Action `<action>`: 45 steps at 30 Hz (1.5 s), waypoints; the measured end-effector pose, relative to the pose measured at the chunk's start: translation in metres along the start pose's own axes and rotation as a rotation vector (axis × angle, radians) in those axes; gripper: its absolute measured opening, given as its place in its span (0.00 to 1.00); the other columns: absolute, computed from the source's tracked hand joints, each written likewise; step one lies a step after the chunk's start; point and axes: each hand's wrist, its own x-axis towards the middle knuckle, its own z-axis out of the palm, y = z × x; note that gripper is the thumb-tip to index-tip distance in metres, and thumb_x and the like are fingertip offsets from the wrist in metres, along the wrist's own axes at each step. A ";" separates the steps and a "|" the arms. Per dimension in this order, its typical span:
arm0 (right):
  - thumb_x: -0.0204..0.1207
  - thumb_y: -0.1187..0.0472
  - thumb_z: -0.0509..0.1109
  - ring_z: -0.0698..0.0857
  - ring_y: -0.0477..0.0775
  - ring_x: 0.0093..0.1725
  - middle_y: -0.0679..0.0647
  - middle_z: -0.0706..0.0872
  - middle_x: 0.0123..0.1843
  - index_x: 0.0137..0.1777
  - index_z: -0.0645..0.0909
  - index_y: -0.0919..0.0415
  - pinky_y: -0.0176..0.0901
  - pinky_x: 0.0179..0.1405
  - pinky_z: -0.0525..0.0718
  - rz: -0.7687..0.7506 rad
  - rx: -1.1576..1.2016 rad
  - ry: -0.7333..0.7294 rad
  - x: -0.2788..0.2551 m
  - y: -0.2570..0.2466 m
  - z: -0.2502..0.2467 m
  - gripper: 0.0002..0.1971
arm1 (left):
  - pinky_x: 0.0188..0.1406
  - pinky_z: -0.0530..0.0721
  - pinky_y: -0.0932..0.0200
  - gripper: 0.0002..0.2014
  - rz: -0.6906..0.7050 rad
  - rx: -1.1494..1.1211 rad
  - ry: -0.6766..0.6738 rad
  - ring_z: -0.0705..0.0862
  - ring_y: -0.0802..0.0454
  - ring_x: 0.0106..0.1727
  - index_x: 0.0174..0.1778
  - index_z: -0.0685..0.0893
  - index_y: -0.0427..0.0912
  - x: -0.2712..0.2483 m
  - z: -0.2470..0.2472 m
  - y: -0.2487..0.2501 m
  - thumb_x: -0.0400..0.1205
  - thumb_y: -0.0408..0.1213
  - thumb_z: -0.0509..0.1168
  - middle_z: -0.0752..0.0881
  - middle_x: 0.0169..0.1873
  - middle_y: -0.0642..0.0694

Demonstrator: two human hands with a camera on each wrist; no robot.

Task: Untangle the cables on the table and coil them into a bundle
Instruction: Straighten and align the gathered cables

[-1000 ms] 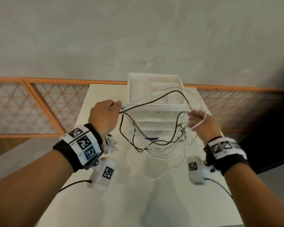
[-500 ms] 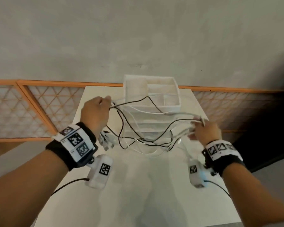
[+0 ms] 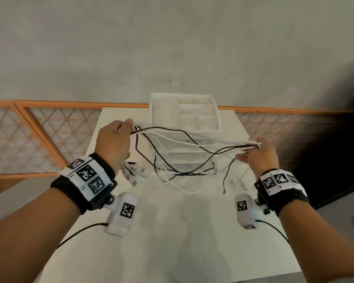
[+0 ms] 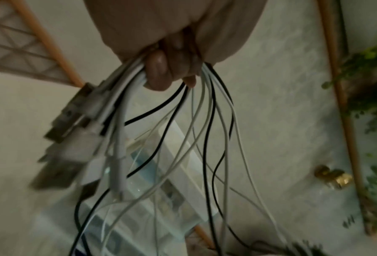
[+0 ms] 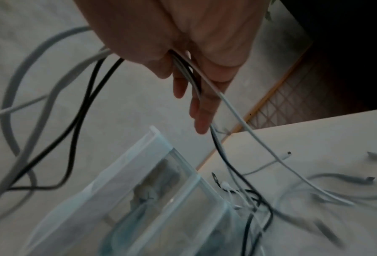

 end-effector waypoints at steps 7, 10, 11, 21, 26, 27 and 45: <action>0.82 0.43 0.65 0.83 0.37 0.49 0.40 0.85 0.50 0.54 0.78 0.48 0.35 0.56 0.80 -0.500 0.005 0.133 -0.002 -0.057 -0.017 0.10 | 0.40 0.82 0.42 0.23 -0.006 0.422 -0.047 0.79 0.35 0.32 0.27 0.70 0.37 -0.004 0.004 -0.035 0.85 0.47 0.58 0.73 0.24 0.41; 0.79 0.42 0.69 0.78 0.39 0.66 0.42 0.79 0.69 0.56 0.76 0.46 0.32 0.65 0.72 -0.527 -0.025 0.090 -0.001 -0.051 -0.020 0.12 | 0.49 0.88 0.35 0.24 -0.096 0.329 0.097 0.84 0.26 0.39 0.31 0.77 0.36 -0.001 -0.006 -0.040 0.80 0.54 0.57 0.77 0.29 0.38; 0.78 0.41 0.70 0.78 0.44 0.68 0.45 0.78 0.71 0.56 0.75 0.43 0.37 0.67 0.73 -0.482 -0.094 0.068 0.000 -0.038 -0.018 0.12 | 0.45 0.88 0.39 0.23 -0.125 0.243 0.131 0.82 0.28 0.37 0.32 0.79 0.38 -0.001 -0.009 -0.037 0.79 0.55 0.57 0.77 0.29 0.38; 0.66 0.52 0.71 0.86 0.58 0.60 0.49 0.87 0.60 0.78 0.68 0.41 0.54 0.65 0.83 -0.248 -0.839 -0.382 -0.032 0.057 0.020 0.37 | 0.19 0.56 0.65 0.19 -0.046 -0.252 -0.252 0.59 0.57 0.14 0.31 0.71 0.44 -0.028 -0.005 0.029 0.89 0.42 0.53 0.65 0.11 0.55; 0.75 0.58 0.76 0.85 0.44 0.51 0.42 0.87 0.56 0.67 0.81 0.48 0.34 0.49 0.83 -0.724 -0.193 -0.380 -0.077 -0.052 0.046 0.20 | 0.20 0.59 0.64 0.20 0.008 -0.077 -0.518 0.60 0.57 0.18 0.27 0.69 0.46 -0.049 0.009 0.037 0.87 0.39 0.52 0.65 0.17 0.55; 0.74 0.58 0.77 0.85 0.43 0.51 0.42 0.88 0.55 0.64 0.83 0.49 0.33 0.47 0.83 -0.753 -0.152 -0.415 -0.084 -0.065 0.051 0.18 | 0.21 0.59 0.64 0.19 0.020 -0.044 -0.555 0.60 0.56 0.19 0.28 0.69 0.46 -0.052 0.012 0.039 0.87 0.39 0.52 0.65 0.18 0.54; 0.77 0.58 0.73 0.77 0.42 0.25 0.48 0.82 0.27 0.31 0.76 0.56 0.39 0.33 0.78 -0.445 -0.398 -0.673 -0.059 0.021 0.064 0.13 | 0.19 0.58 0.64 0.16 0.113 -0.072 -0.342 0.60 0.56 0.18 0.30 0.75 0.45 -0.041 -0.007 0.047 0.86 0.33 0.57 0.65 0.15 0.56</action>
